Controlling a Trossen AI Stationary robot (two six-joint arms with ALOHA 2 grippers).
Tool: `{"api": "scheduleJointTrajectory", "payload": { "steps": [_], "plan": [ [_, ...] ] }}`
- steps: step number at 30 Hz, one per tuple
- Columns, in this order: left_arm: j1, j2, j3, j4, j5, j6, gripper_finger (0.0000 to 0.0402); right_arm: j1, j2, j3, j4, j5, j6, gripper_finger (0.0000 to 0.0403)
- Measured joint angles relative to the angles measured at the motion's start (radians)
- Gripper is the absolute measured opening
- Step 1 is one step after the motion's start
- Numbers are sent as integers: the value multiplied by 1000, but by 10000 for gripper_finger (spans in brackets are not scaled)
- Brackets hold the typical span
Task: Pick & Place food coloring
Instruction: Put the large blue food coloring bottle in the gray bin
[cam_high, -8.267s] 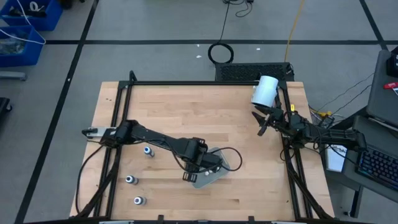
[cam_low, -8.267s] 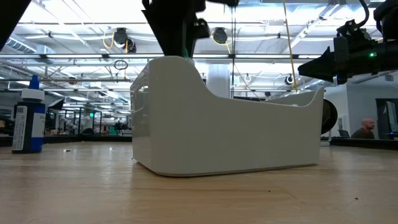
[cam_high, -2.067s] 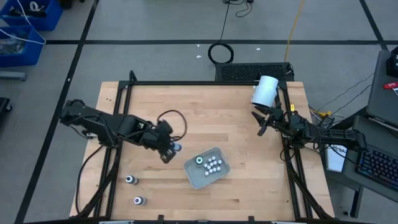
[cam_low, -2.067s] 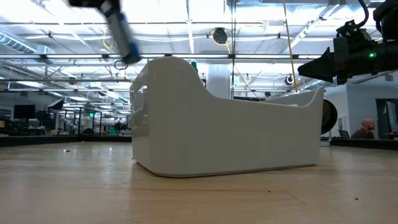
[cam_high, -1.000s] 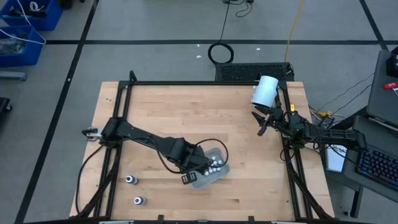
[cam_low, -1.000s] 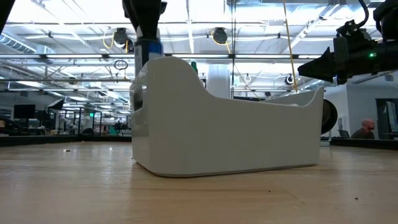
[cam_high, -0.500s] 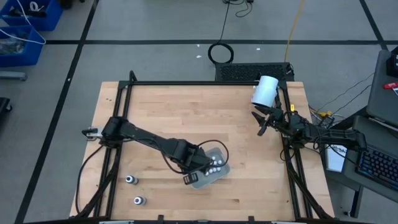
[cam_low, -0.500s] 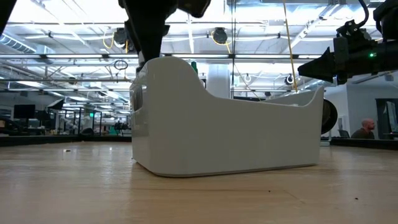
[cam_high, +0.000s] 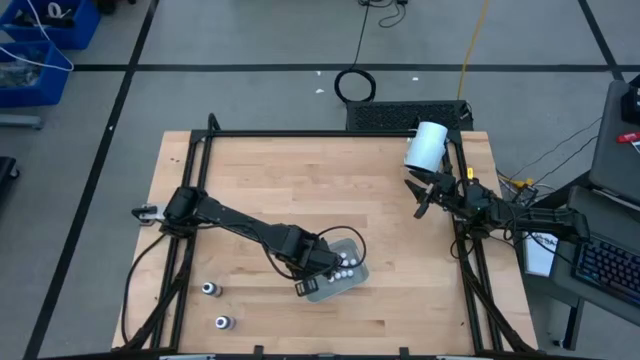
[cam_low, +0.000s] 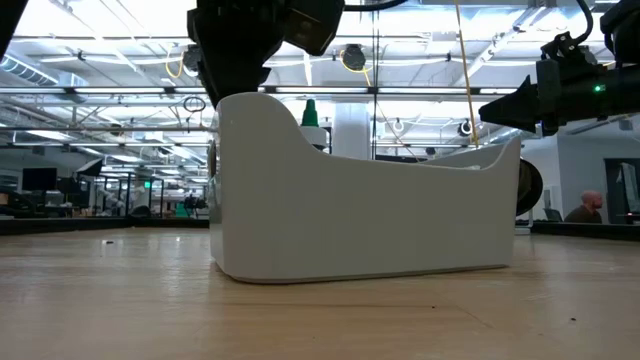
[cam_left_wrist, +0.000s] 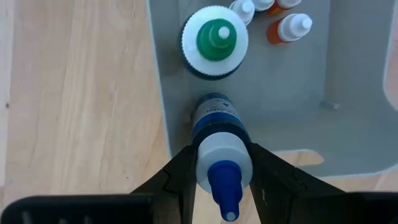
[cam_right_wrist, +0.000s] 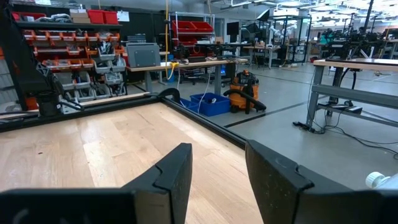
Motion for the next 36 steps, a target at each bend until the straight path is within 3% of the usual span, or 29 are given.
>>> {"api": "scheduleJointTrajectory", "payload": {
  "steps": [36],
  "plan": [
    [6, -4, -32, 35, -9, 5, 121, 0, 0, 0, 0, 0, 0, 141]
  ]
}}
